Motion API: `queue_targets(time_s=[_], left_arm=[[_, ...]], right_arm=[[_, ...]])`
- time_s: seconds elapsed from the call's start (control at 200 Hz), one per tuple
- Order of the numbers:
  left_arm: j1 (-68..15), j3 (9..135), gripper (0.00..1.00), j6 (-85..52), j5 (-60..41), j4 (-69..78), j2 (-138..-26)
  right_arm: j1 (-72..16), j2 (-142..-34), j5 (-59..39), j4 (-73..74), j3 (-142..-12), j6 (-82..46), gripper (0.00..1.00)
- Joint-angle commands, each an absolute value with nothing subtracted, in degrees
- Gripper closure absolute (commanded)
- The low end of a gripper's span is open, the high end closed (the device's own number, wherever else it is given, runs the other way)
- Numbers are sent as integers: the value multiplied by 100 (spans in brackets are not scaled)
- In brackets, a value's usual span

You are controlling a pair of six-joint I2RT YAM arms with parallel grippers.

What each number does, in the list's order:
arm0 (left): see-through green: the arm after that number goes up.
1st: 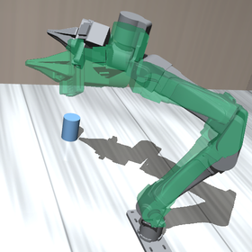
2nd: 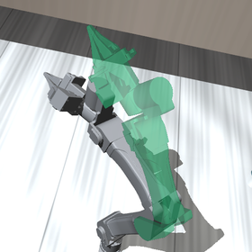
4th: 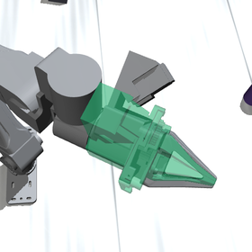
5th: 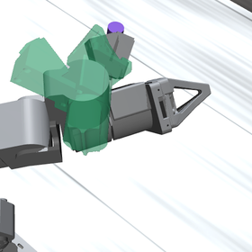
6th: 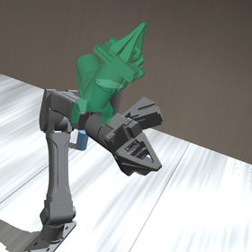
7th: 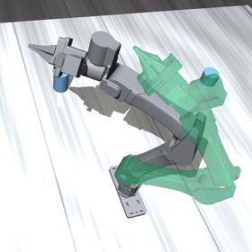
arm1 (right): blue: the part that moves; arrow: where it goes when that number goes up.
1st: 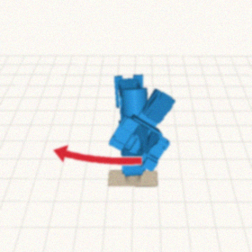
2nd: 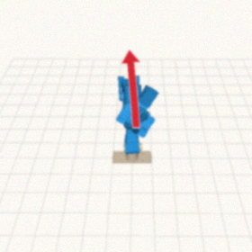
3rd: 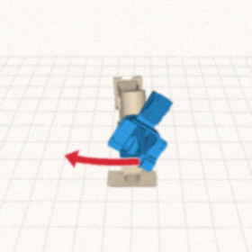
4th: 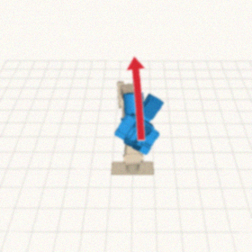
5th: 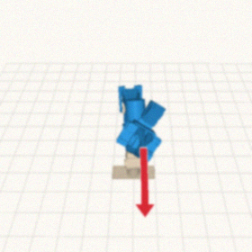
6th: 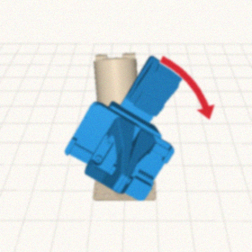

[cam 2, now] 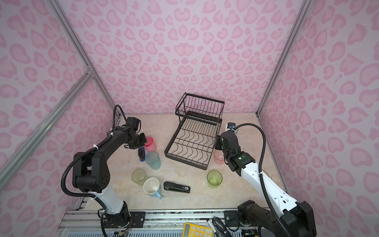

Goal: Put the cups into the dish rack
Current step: 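Lift the pink cup with the left gripper toward the right gripper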

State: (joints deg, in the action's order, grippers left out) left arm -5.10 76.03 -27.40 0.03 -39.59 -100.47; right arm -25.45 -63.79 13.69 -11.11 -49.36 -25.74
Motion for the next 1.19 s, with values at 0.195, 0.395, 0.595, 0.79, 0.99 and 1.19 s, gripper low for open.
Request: queue_targets(time_s=[0.195, 0.395, 0.595, 0.79, 0.99, 1.19], left_arm=[[-515, 7673, 97, -2777, -95, -3549, -9900], [-512, 7930, 97, -2707, -334, -3543, -9577], [-510, 8060, 97, -2679, -732, -3435, -9104], [-510, 8028, 97, -2761, -1282, -3141, -8591], [-480, 7743, 97, -3219, -2237, -2173, -7998], [-468, 7558, 97, -3863, -3251, -1043, -7622]], right_arm=[[-2694, -6261, 1541, -1414, -5168, -2348, 41], [-2809, -6124, 1670, -1634, -5301, -2307, 39], [-2978, -6143, 1596, -1659, -5506, -2416, 38], [-3149, -6346, 1231, -1493, -5885, -2640, 36], [-3167, -7059, -103, -859, -6772, -3331, 33], [-3179, -7835, -908, -412, -7732, -4125, 31]])
